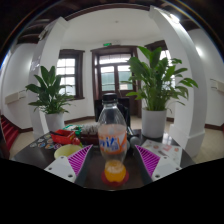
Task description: Pour water
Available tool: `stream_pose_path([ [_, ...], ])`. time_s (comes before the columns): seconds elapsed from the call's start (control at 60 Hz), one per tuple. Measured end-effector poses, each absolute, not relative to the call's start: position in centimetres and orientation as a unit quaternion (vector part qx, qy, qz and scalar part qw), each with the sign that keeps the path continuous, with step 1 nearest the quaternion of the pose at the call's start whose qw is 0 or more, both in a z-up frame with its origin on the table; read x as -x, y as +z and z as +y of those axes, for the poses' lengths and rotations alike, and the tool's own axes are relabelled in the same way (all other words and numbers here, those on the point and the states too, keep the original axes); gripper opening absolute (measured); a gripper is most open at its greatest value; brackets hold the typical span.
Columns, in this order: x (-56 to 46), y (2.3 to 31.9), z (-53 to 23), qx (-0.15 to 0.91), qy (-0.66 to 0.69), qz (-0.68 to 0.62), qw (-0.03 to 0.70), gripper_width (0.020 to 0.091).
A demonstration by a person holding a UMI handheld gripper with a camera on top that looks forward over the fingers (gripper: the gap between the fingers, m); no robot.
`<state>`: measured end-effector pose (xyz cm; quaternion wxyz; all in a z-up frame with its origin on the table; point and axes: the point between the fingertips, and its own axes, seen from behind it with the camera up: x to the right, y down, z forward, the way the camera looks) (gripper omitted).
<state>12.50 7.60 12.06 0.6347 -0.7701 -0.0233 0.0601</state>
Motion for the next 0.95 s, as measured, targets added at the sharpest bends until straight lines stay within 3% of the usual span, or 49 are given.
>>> stream_pose_path([
  [0.2, -11.9, 9.3, -1.5, 0.804, 0.042, -0.007, 0.593, 0.0827],
  [0.333, -10.7, 9.3, -6.0, 0.816, 0.039, -0.002, 0.577, 0.0827],
  [0.683, -11.4, 15.1, -10.6, 0.793, 0.013, 0.016, 0.609, 0.0834],
  [0.95, -9.3, 17.2, -11.3, 0.785, 0.024, -0.001, 0.619, 0.0833],
])
